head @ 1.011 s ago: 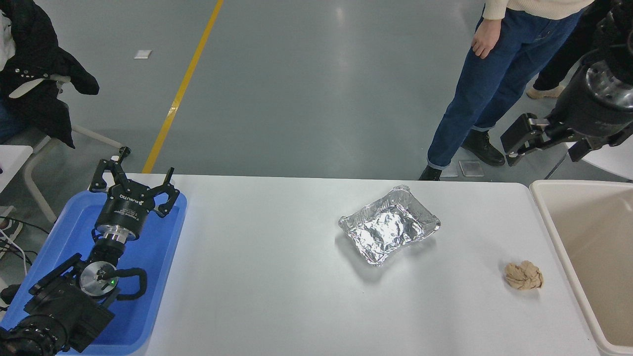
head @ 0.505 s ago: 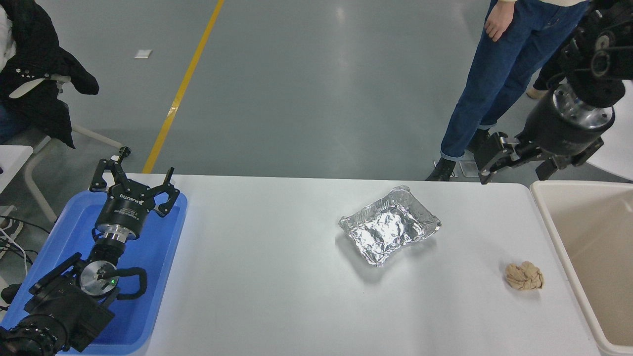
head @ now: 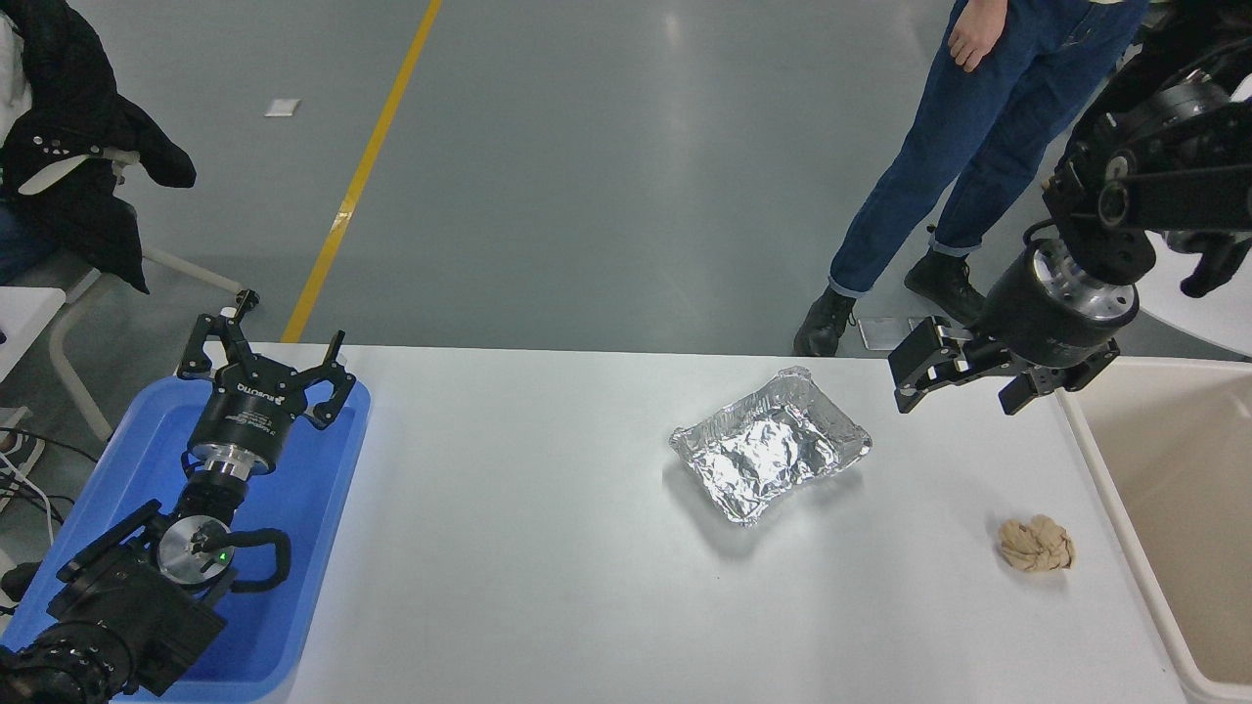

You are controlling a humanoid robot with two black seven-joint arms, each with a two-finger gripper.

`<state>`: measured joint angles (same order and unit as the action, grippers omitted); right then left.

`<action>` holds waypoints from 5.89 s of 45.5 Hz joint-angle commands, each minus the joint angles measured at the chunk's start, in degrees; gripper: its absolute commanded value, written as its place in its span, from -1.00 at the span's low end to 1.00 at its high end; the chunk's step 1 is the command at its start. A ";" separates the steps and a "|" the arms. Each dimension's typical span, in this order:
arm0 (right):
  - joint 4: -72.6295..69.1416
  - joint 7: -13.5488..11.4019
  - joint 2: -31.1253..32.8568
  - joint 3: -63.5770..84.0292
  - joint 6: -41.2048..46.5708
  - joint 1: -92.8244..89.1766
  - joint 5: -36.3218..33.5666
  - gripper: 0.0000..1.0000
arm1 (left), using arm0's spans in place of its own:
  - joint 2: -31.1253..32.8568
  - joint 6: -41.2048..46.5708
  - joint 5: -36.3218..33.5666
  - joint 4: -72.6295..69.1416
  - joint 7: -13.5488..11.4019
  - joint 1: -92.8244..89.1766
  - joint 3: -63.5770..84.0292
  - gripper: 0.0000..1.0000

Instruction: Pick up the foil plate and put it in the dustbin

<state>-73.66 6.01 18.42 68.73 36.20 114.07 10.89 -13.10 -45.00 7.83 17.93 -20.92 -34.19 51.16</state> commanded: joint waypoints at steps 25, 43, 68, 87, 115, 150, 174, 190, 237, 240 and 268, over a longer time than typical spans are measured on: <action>7.92 -0.12 -9.81 -5.96 -26.61 -26.52 -29.87 1.00 | 0.00 0.00 0.00 0.00 0.00 0.00 0.00 1.00; 14.07 -2.05 -12.97 -8.96 -31.54 -33.82 -32.42 1.00 | 0.00 0.00 0.00 0.00 0.00 0.00 0.00 1.00; 27.61 -21.21 -16.84 -14.49 -32.25 -38.92 -38.22 1.00 | 0.00 0.00 0.00 0.00 0.00 0.00 0.00 1.00; 38.59 -21.30 -18.42 -20.56 -33.30 -46.04 -36.47 1.00 | 0.00 0.00 0.00 0.00 0.00 0.00 0.00 1.00; 40.09 -21.21 -18.42 -25.22 -38.57 -49.99 -26.44 0.85 | 0.00 0.00 0.00 0.00 -0.09 0.00 0.00 1.00; 39.21 -21.30 -18.42 -29.61 -37.96 -51.84 -26.36 -0.76 | 0.00 0.00 0.00 0.00 0.00 0.00 0.00 1.00; 31.84 -21.21 -18.42 -28.91 -37.17 -45.35 -25.83 -1.00 | 0.00 0.00 0.00 0.00 0.00 0.00 0.00 1.00; 8.72 -21.21 -8.32 -22.41 -36.29 -28.47 -8.44 -1.00 | 0.00 0.00 0.00 0.00 0.00 0.00 0.00 1.00; 0.63 -20.51 11.11 -14.15 8.80 11.52 5.20 -1.00 | 0.00 0.00 0.00 0.00 0.00 0.00 -0.09 1.00; 0.63 -20.69 11.72 -13.18 8.80 13.10 5.20 -1.00 | 0.00 0.00 0.00 0.00 0.00 0.00 0.00 1.00; 1.50 -20.69 18.31 -1.41 8.80 21.11 5.28 -1.00 | 0.00 0.00 0.00 0.00 0.00 0.09 0.00 1.00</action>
<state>-73.00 -14.65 33.61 61.53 44.85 132.61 16.06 -13.12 -45.00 7.82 17.93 -20.92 -34.12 51.13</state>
